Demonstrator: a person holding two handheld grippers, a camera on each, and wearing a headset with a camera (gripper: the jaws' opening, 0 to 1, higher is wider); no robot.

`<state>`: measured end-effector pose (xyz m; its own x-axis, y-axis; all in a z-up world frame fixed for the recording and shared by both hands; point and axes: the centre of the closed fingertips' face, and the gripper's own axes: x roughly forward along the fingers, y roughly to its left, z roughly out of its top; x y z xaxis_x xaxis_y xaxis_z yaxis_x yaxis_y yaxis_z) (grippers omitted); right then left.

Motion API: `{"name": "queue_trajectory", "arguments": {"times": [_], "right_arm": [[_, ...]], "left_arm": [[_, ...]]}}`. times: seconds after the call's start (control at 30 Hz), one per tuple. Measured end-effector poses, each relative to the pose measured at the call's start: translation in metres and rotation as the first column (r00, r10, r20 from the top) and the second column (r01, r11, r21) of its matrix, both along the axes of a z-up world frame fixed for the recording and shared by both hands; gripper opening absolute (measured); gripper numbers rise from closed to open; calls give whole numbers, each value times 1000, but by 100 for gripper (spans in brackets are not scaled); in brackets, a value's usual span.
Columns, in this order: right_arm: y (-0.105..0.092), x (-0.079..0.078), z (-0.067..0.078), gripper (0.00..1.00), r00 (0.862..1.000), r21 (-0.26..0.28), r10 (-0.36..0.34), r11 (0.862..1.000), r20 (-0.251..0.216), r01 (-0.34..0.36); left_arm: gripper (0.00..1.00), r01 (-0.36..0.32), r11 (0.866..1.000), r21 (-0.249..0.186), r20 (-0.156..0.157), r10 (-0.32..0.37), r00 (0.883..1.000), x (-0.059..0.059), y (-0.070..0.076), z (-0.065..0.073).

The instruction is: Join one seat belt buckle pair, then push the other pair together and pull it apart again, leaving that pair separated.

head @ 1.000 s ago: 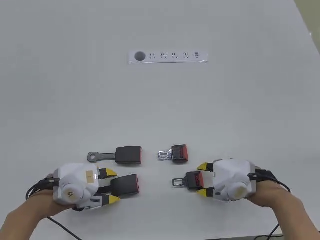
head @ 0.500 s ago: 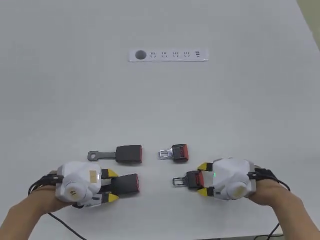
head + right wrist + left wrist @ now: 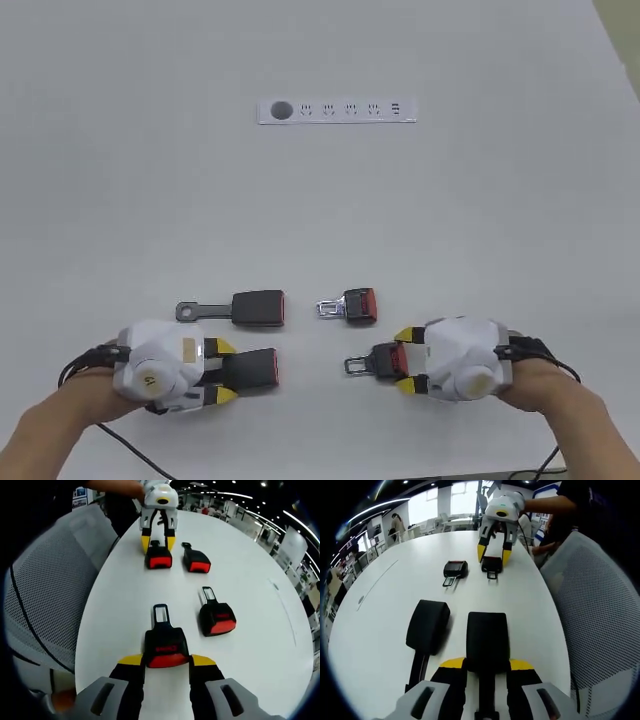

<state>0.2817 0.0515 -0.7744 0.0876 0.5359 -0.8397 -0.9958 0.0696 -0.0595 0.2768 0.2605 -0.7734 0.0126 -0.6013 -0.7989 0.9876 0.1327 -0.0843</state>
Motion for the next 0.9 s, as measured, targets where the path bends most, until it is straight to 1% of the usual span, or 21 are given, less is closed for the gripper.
{"name": "queue_trajectory", "arguments": {"times": [0.17, 0.23, 0.53, 0.9], "right_arm": [[1, -1, 1, 31, 1000, 0, 2, 1000, -2, -2], [1, -1, 1, 31, 1000, 1, 0, 1000, -5, 0], [5, -3, 2, 31, 1000, 11, -17, 1000, -19, 17], [17, -5, 6, 31, 999, 28, -40, 999, -27, 41]], "left_arm": [[32, 1, 1000, 12, -14, -1, 1000, 0, 1, -2], [31, 13, 1000, 18, -12, -12, 1000, -1, 1, -2], [31, 21, 999, 30, -11, -21, 1000, -2, 1, -2], [31, 28, 999, 40, -9, -27, 1000, -1, 3, -4]]}}
